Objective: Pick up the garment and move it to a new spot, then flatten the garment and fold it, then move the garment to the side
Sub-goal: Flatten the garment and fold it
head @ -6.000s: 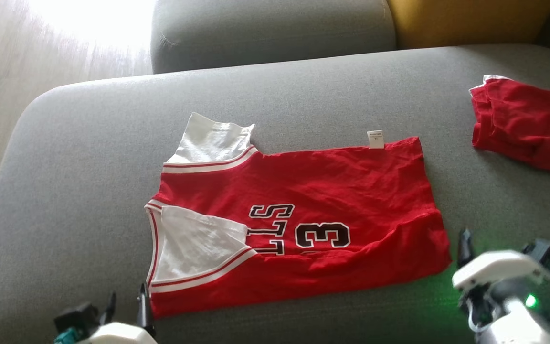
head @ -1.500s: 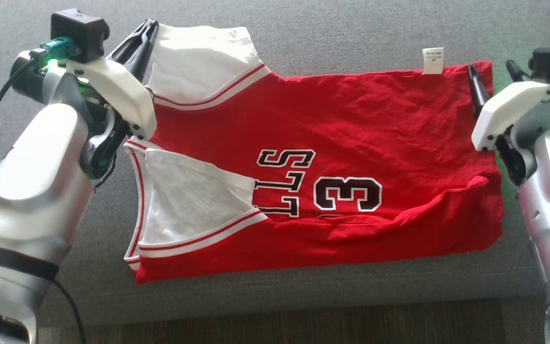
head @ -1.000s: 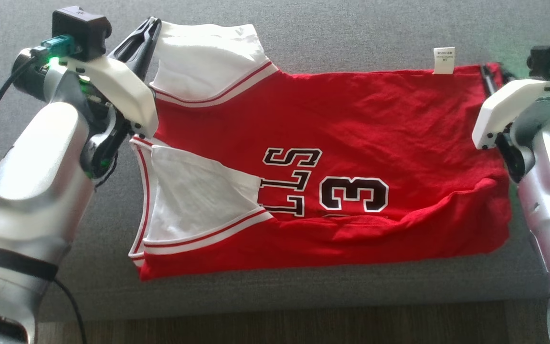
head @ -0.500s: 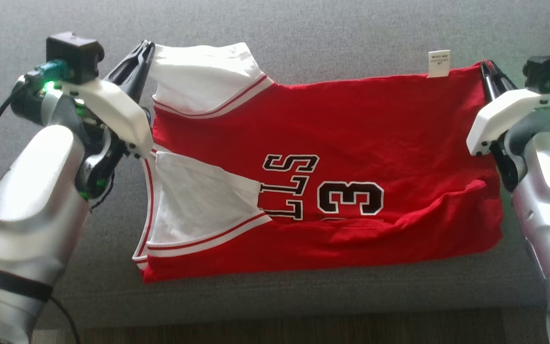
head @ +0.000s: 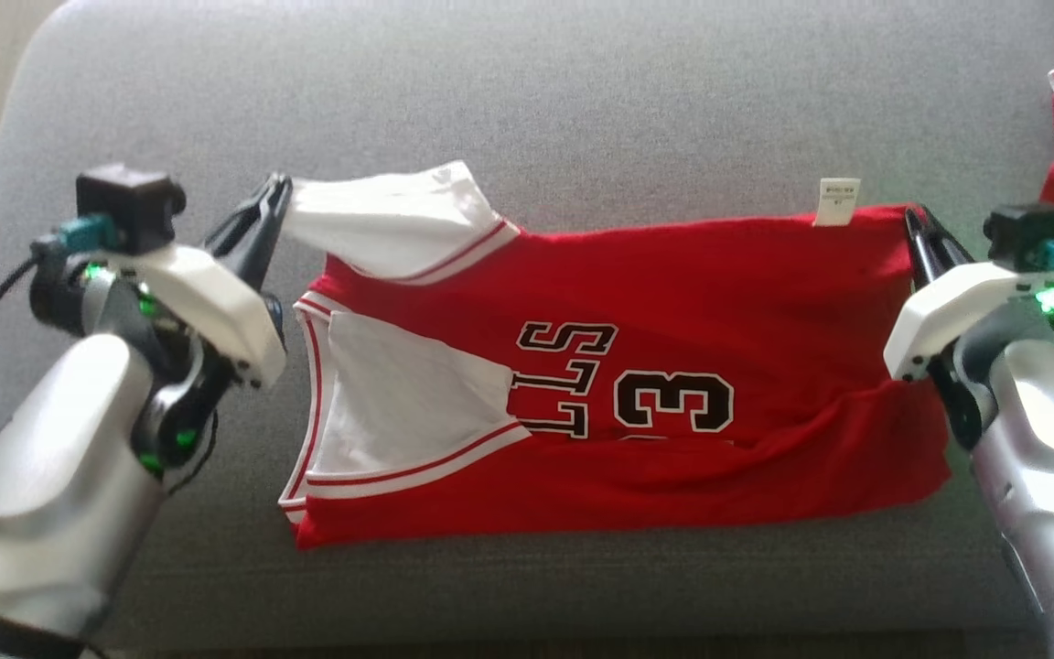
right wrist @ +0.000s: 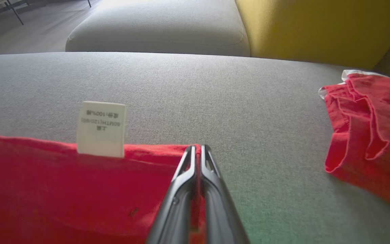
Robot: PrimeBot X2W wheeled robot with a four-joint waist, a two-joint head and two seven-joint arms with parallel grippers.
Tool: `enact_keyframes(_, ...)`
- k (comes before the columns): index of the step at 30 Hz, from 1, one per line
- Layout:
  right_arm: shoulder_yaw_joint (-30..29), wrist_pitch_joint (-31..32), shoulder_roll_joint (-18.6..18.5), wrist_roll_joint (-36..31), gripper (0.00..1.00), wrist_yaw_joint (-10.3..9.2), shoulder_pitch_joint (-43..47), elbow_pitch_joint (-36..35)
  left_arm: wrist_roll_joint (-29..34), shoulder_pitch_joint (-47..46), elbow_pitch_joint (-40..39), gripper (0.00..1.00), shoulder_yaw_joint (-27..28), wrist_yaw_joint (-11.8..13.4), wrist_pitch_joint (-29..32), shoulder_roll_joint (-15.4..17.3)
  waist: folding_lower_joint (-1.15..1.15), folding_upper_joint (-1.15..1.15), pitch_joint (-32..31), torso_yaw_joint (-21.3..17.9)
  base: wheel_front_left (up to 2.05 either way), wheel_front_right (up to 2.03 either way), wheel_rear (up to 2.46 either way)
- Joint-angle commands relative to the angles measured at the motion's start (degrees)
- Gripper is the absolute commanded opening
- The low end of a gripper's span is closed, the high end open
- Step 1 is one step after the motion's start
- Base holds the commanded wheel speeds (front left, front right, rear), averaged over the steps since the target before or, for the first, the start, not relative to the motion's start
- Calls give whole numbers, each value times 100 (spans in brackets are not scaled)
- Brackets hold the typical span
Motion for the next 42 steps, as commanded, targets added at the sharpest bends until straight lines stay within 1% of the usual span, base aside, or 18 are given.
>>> enact_keyframes(1, 141, 17, -84, 58, 0, -2, 70, -239, -59, -88, -237, 0, 271, -6, 29, 309, 0, 0, -75, 0, 0, 0, 0)
enact_keyframes(7, 268, 294, -167, 210, 0, -2, 376, -534, -186, 370, -569, 0, 281, 31, 112, 548, 0, 0, -238, -30, 0, 0, 0)
enact_keyframes(13, 408, 817, -307, 359, 0, -2, 800, -1063, -344, 924, -1095, 0, 312, 133, 274, 885, 0, 0, -412, -49, 0, 0, 0)
enact_keyframes(17, 302, 1172, -417, 452, 0, -2, 1109, -1573, -419, 1229, -1440, 0, 330, 225, 386, 1095, 0, 0, -502, -49, 0, 0, 0)
enact_keyframes(20, 99, 1379, -494, 457, 0, -2, 1371, -1968, -461, 1396, -1641, 0, 345, 297, 442, 1200, 0, 0, -539, -47, 0, 0, 0)
enact_keyframes(24, -366, 1526, -496, 342, 0, -2, 1685, -2444, -500, 1534, -1818, 0, 367, 385, 481, 1287, 0, 0, -567, -65, 0, 0, 0)
enact_keyframes(29, -752, 1777, -330, 187, 0, -2, 2057, -2985, -508, 1604, -1973, 0, 364, 449, 509, 1331, 0, 0, -570, -78, 0, 0, 0)
enact_keyframes(35, -903, 2187, -199, 112, 0, -2, 2521, -3638, -518, 1684, -2078, 0, 295, 456, 587, 1370, 0, 0, -551, -120, 0, 0, 0)
enact_keyframes(42, -931, 2572, -193, 145, 0, -2, 2886, -4154, -572, 1899, -2163, 0, 191, 419, 708, 1490, 0, 0, -565, -180, 0, 0, 0)
